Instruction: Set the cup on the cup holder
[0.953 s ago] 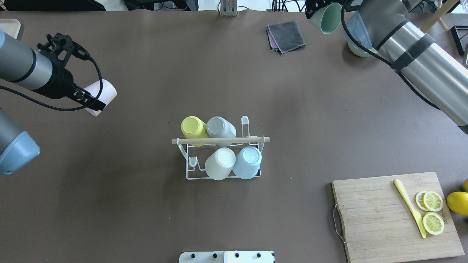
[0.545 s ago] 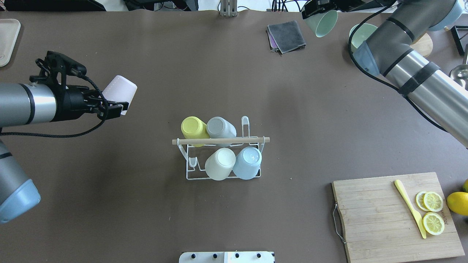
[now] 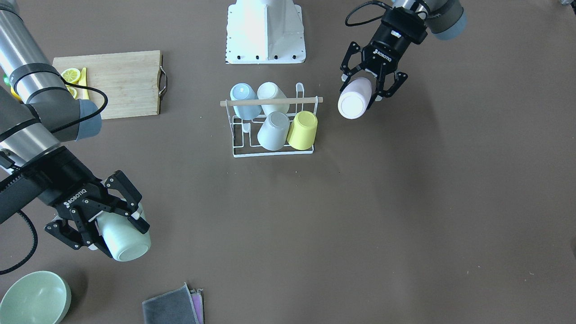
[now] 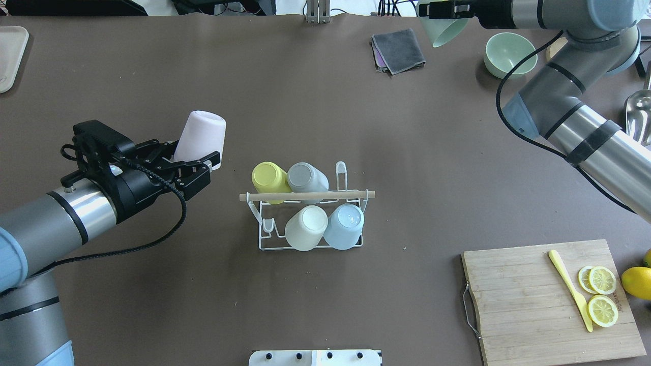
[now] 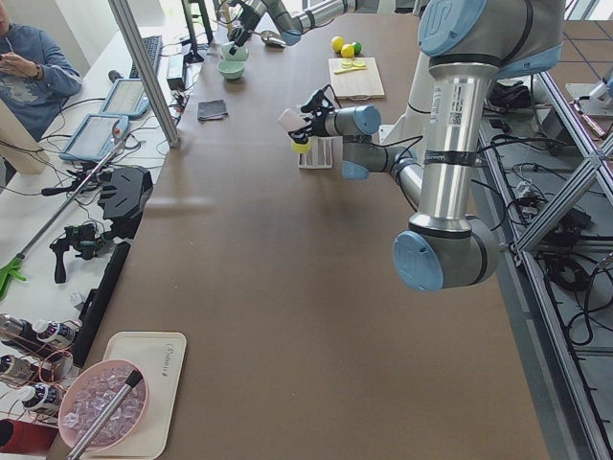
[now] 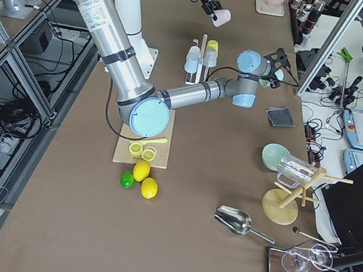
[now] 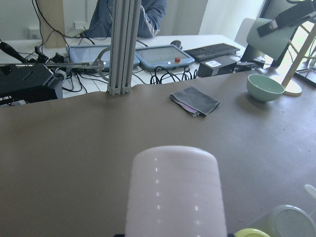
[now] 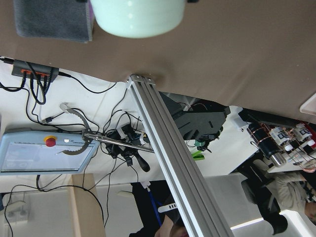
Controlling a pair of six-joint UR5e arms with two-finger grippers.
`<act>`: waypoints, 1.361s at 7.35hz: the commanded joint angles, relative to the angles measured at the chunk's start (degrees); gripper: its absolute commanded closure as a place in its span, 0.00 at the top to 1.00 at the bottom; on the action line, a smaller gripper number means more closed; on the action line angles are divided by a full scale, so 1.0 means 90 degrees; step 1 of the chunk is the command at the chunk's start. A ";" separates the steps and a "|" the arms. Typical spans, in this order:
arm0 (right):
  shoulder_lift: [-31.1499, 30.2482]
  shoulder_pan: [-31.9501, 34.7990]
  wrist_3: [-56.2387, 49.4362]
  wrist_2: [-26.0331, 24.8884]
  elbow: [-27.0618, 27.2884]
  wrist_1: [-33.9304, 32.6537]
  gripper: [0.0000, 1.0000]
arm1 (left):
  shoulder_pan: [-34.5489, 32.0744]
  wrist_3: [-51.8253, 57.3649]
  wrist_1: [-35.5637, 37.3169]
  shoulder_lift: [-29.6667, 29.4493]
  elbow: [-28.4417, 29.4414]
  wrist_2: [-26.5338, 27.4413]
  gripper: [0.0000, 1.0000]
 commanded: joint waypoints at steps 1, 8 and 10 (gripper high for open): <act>-0.0028 -0.0461 0.0234 -0.0575 0.0052 0.1107 0.00 | 0.0820 0.0028 -0.0082 -0.0046 -0.0147 0.1576 0.39; 0.0138 -0.2707 -0.0479 -0.2978 -0.0914 0.4625 0.00 | 0.2620 0.0009 -0.0024 -0.1157 0.0544 0.4258 0.40; 0.0187 -0.2787 -0.0694 -0.3039 -0.0973 0.4744 0.00 | 0.2621 0.0008 -0.0014 -0.1257 0.0751 0.4268 0.40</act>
